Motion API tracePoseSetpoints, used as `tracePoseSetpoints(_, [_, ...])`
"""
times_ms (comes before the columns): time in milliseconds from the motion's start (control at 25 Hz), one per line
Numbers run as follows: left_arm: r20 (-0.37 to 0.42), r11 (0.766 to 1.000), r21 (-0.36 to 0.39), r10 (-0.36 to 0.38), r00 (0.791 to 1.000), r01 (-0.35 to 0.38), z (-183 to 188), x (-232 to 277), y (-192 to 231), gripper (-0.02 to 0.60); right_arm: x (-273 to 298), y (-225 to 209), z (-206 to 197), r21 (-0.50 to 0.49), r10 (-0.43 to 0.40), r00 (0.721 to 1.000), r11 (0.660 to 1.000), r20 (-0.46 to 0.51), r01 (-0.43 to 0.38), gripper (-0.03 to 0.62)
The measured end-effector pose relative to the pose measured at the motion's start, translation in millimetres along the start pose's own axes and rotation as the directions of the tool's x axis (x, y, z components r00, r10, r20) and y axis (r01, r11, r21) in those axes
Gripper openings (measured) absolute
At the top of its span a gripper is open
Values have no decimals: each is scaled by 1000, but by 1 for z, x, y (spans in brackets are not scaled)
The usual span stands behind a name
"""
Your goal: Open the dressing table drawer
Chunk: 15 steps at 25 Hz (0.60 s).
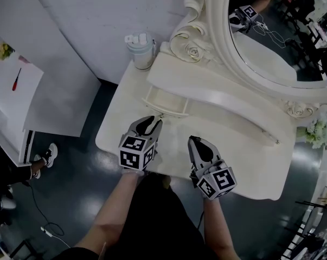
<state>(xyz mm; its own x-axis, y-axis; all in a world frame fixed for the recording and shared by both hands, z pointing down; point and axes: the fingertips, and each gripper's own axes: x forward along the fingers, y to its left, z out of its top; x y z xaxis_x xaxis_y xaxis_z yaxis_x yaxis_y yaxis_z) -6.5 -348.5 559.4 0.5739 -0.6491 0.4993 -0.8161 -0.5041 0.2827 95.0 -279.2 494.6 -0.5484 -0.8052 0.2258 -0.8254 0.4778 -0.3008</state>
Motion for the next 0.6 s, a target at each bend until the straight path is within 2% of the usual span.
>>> tracePoseSetpoints(200, [48,1000,19,19,999,-20,15,-19,3,6,-2,4,20,-24,0,999,1000,33,1,5])
tracePoseSetpoints(600, [162,998,53,-35,986,27,62,-50,-16,0,-7,20,66,-73,31,995,997,96,-24,5])
